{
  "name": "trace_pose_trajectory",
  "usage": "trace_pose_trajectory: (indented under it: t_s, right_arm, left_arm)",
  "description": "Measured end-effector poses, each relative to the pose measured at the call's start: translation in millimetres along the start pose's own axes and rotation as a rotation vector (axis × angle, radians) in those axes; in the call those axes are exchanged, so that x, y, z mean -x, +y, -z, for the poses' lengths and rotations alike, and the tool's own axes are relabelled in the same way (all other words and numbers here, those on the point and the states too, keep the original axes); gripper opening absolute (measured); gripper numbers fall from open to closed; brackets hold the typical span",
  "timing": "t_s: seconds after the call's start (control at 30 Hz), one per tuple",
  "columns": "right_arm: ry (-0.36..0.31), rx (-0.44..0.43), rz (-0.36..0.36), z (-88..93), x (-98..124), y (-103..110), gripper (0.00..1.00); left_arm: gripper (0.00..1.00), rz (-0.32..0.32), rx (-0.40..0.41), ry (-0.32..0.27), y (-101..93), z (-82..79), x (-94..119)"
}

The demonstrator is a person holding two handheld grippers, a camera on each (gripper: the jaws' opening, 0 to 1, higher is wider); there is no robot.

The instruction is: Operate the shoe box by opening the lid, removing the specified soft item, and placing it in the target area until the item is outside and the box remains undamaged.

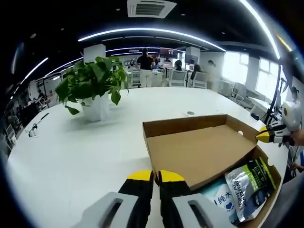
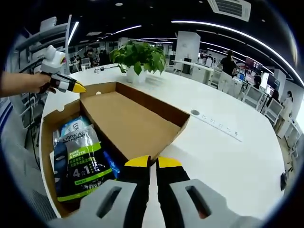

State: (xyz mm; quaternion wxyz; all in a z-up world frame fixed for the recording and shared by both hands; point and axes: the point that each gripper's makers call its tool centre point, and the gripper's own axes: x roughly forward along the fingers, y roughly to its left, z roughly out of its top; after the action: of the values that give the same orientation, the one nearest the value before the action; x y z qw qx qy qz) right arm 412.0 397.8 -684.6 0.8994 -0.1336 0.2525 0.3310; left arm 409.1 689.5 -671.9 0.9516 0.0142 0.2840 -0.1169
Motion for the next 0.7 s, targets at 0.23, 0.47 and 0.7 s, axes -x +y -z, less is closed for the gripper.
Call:
trace_pose_trajectory:
  t_s: [0.23, 0.47, 0.7]
  right_arm:
    - [0.003, -0.027, -0.001, 1.7, -3.9, -3.0, 0.03]
    - [0.009, -0.038, -0.007, 2.6, -4.9, -3.8, 0.04]
    - [0.008, -0.078, -0.008, 3.0, -7.1, -5.6, 0.04]
  left_arm:
    - [0.04, 0.005, -0.006, 0.015, 0.4, 1.8, -5.1]
    - [0.04, 0.008, 0.001, 0.035, 1.1, 3.8, -8.8]
    - [0.04, -0.005, 0.014, 0.062, 1.4, 5.7, -11.0]
